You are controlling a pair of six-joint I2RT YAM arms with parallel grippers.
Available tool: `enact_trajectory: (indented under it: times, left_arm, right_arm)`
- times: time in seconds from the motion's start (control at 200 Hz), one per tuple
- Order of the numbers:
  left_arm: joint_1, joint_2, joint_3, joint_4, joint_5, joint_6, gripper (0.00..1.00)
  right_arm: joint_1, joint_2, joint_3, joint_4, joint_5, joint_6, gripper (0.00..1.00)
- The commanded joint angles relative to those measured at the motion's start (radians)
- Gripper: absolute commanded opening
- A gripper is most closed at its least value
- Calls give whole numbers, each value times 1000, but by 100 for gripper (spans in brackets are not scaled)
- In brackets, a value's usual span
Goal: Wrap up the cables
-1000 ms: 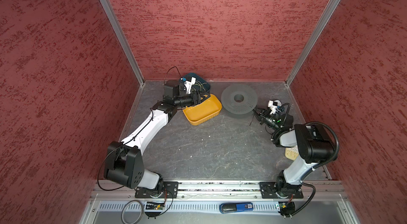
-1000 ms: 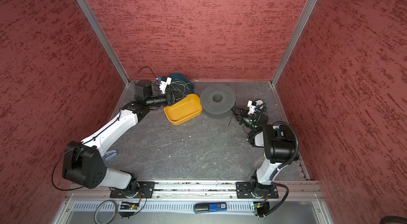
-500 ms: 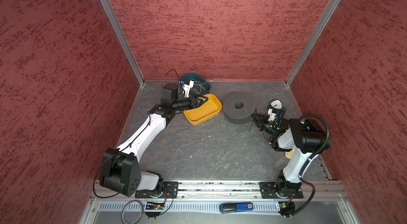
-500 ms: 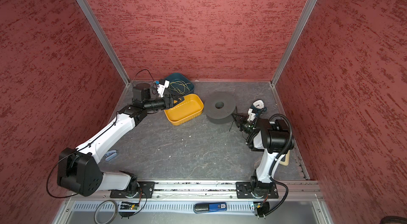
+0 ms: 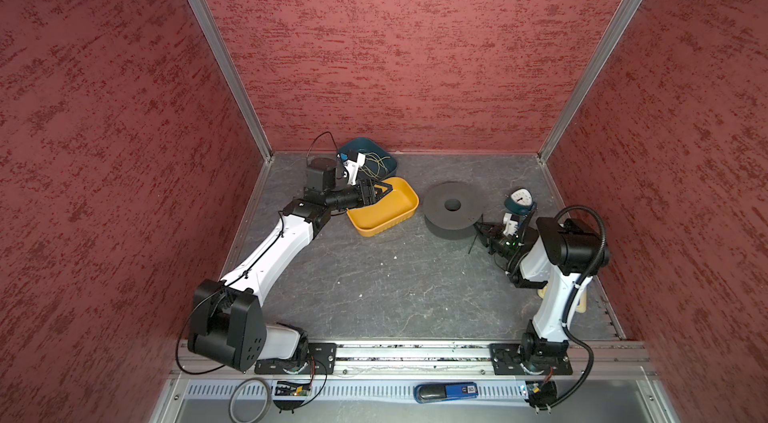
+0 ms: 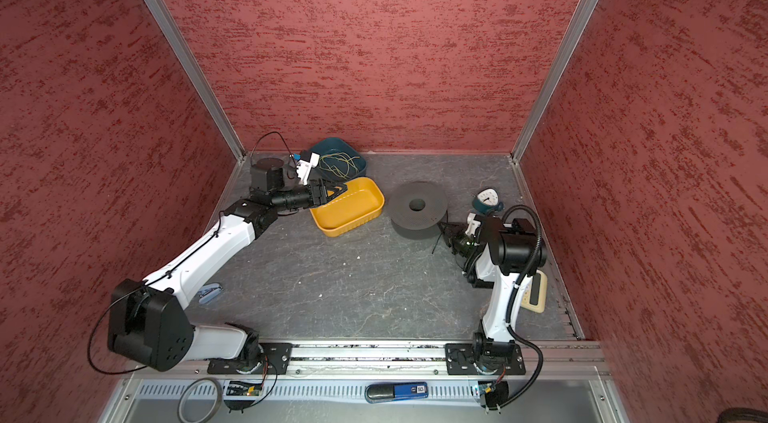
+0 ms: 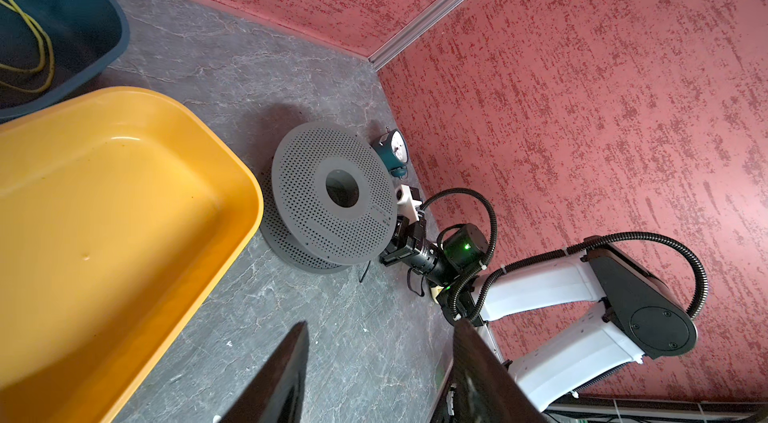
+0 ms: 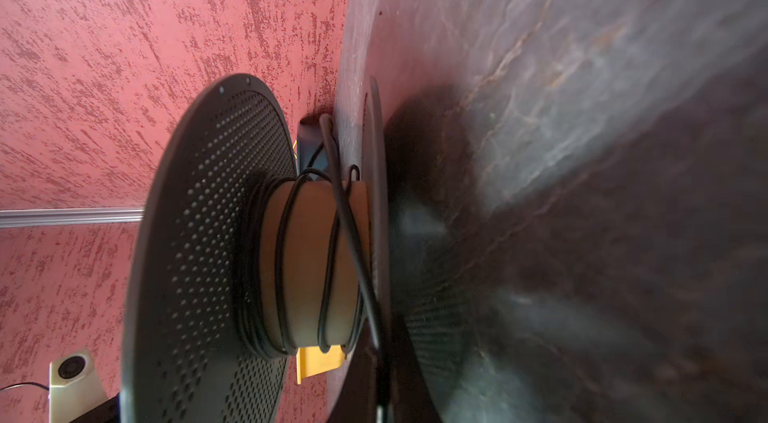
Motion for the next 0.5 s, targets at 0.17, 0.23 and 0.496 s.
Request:
enact_trajectory:
  times: [0.17, 0.23, 0.496]
  left_arm:
    - [7, -20, -13, -3, -8, 17, 57]
    - [7, -20, -15, 1, -11, 17, 57]
    - [7, -21, -19, 14, -14, 11, 56]
  right_arm:
    - [-4, -22, 2, -19, 57, -79, 10]
    - [-4, -37, -8, -35, 64, -93, 13]
    - [-4, -45, -25, -62, 62, -117, 27]
